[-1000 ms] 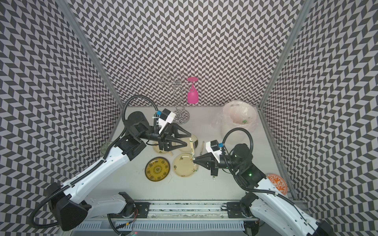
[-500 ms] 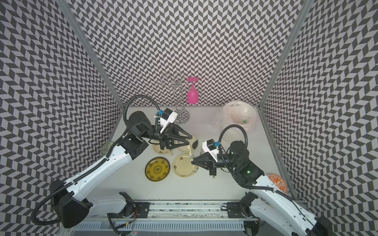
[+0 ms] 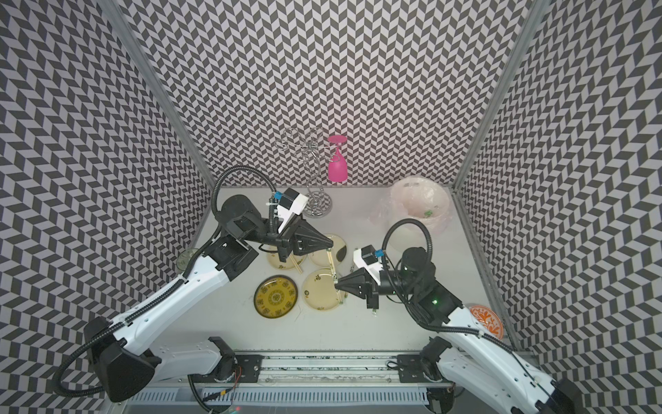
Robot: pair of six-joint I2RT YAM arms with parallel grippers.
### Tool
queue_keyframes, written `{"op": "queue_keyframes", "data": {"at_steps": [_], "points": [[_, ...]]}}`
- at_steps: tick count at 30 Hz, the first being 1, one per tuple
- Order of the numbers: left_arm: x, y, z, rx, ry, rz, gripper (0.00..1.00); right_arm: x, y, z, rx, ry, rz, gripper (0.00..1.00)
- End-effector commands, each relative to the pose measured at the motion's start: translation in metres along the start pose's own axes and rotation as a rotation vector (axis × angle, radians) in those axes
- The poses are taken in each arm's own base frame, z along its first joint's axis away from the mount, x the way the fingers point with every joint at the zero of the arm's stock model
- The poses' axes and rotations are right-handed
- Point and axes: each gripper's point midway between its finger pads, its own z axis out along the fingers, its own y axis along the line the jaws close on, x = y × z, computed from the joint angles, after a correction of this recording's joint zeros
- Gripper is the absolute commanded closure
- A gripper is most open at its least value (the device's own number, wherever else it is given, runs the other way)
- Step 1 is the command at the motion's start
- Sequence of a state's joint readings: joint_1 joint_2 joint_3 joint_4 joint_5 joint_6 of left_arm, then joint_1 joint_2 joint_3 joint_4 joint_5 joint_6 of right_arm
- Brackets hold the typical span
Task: Remove the packaging of disposable chopsticks
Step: Remove the packet bag from the disposable chopsticks.
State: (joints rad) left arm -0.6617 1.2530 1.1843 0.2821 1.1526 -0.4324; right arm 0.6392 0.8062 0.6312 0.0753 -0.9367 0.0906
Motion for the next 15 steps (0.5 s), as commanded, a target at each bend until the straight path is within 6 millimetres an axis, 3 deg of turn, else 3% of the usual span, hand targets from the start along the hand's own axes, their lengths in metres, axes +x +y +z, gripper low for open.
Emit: {"op": "queue_keyframes", "data": {"at_steps": [1,10,13,15], "points": [[-0.025,0.001,-0.007,-0.135,-0.090,0.074,1.00,-0.019,0.007,-0.003,-0.003,-0.060,-0.049,1.00],[-0.050,0.014,-0.024,-0.514,-0.225,0.243,1.00,-0.054,0.000,-0.008,0.053,-0.188,0.059,1.00],[-0.047,0.012,-0.018,-0.595,-0.231,0.316,1.00,-0.066,-0.004,-0.005,0.047,-0.214,0.147,1.00],[-0.043,0.021,-0.016,-0.712,-0.219,0.342,1.00,-0.074,-0.005,-0.002,0.031,-0.214,0.203,1.00]]}}
